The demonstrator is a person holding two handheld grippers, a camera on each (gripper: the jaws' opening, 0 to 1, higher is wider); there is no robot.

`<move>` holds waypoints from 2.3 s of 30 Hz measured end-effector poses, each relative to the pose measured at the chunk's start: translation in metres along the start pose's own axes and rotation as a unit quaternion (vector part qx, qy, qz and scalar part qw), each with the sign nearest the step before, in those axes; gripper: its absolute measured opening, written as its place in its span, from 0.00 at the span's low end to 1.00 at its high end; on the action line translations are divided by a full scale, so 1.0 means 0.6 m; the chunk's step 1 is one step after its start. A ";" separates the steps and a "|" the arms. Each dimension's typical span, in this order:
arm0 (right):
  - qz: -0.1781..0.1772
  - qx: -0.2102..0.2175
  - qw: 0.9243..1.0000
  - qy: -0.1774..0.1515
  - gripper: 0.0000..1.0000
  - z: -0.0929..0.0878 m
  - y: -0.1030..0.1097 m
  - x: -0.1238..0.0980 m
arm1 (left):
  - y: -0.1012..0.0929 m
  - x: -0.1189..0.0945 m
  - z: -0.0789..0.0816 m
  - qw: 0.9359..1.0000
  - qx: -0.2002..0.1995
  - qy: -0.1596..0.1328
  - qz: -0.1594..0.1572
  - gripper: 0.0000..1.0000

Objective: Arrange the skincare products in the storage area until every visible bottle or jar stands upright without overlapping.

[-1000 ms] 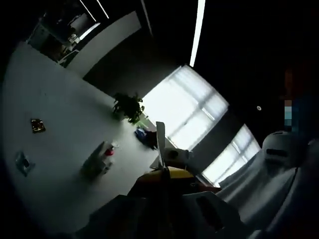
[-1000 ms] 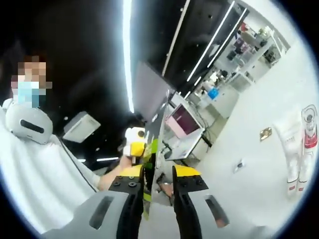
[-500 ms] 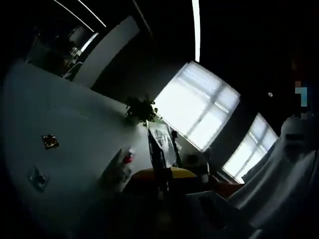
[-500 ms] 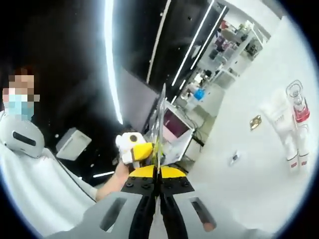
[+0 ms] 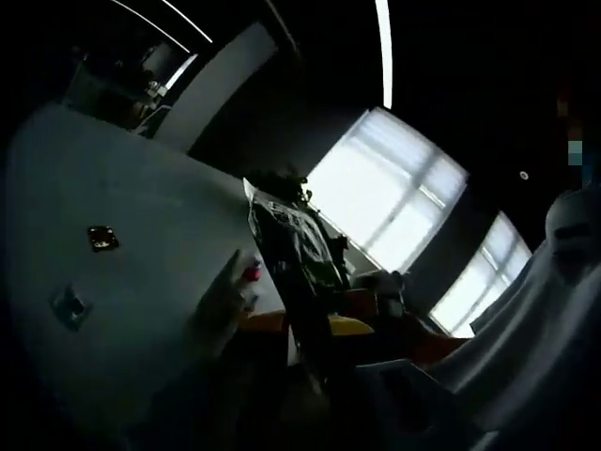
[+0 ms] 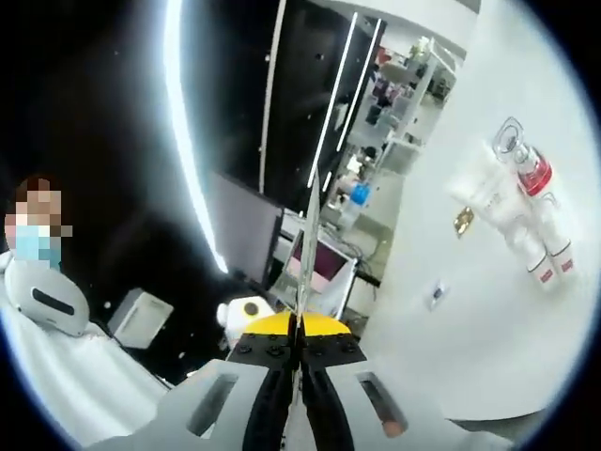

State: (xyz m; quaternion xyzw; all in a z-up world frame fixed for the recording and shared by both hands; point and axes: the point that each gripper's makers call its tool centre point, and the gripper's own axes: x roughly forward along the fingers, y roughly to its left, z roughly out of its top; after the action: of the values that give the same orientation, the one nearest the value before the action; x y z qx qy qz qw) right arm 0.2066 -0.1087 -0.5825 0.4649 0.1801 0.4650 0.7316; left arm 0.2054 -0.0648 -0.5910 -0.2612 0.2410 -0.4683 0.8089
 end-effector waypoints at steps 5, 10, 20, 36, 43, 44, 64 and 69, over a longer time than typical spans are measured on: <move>-0.025 0.000 1.000 0.012 0.01 -0.009 -0.018 0.000 | 0.010 -0.007 0.007 0.999 -0.035 -0.037 0.016 0.01; -0.052 -0.014 0.998 0.025 0.02 -0.014 -0.031 0.004 | 0.018 -0.006 -0.001 0.998 -0.044 -0.041 0.035 0.00; -0.072 -0.083 0.993 0.047 0.19 -0.020 -0.042 -0.004 | 0.032 -0.001 -0.013 0.994 -0.088 -0.053 0.032 0.00; -0.110 -0.198 0.966 0.129 0.80 -0.058 -0.064 -0.009 | 0.084 0.014 -0.034 0.984 -0.155 -0.072 0.040 0.00; -0.143 -0.240 0.950 0.141 0.95 -0.053 -0.092 -0.024 | 0.111 0.020 -0.052 0.982 -0.170 -0.062 0.057 0.00; -0.151 -0.246 0.946 0.145 0.98 -0.053 -0.098 -0.027 | 0.113 0.020 -0.053 0.981 -0.174 -0.063 0.057 0.00; -0.221 -0.253 0.928 0.161 0.99 -0.040 -0.162 -0.081 | 0.161 0.044 -0.084 0.976 -0.196 -0.037 0.084 0.00; -0.231 -0.251 0.925 0.166 0.98 -0.045 -0.172 -0.091 | 0.184 0.063 -0.105 0.974 -0.198 -0.021 0.105 0.00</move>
State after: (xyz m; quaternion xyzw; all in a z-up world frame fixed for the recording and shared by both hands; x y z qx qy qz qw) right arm 0.2132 -0.1548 -0.6925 0.1274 0.2790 0.3838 0.8710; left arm 0.2520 -0.0637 -0.7151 -0.3990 0.3379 -0.3183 0.7907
